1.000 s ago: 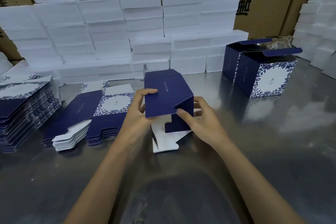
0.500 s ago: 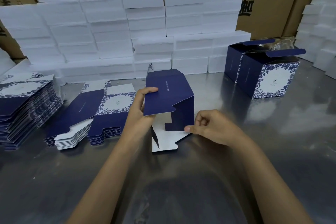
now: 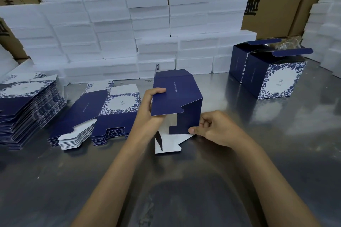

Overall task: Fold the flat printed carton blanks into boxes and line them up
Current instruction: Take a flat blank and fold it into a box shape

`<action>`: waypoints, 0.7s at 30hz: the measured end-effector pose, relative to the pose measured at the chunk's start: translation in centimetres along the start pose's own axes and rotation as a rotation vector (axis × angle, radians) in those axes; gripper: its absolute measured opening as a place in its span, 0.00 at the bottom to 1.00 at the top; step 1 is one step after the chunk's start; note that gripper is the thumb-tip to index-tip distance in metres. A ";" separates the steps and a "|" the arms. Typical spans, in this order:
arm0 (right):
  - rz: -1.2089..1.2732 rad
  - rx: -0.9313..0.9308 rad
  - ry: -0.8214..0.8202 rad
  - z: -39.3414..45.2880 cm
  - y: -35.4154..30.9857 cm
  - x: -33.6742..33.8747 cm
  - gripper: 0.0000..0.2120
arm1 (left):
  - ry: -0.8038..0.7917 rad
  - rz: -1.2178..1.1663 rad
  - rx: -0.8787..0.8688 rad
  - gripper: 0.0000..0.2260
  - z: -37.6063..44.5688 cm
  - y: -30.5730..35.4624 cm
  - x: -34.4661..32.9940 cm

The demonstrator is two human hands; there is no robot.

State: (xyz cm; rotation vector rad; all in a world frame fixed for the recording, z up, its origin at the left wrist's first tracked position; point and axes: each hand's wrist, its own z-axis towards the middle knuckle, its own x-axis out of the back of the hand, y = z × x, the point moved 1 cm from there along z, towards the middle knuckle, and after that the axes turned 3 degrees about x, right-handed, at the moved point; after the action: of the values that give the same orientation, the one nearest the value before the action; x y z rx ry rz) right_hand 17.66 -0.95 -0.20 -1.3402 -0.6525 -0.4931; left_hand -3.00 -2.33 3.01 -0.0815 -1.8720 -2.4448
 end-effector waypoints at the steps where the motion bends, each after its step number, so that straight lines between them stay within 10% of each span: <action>1: 0.015 0.000 0.019 0.0 -0.1 0.1 0.18 | -0.001 0.002 -0.001 0.21 0.0 0.0 0.0; 21: 0.005 0.083 0.131 -0.1 -0.4 0.4 0.20 | 0.000 0.015 0.023 0.21 -0.1 0.0 -0.1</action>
State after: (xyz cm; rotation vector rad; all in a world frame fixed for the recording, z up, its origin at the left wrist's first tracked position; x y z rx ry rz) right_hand 17.74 -1.11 0.33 -1.2206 -0.5558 -0.5392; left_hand -2.86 -2.45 2.98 -0.0943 -1.8925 -2.4132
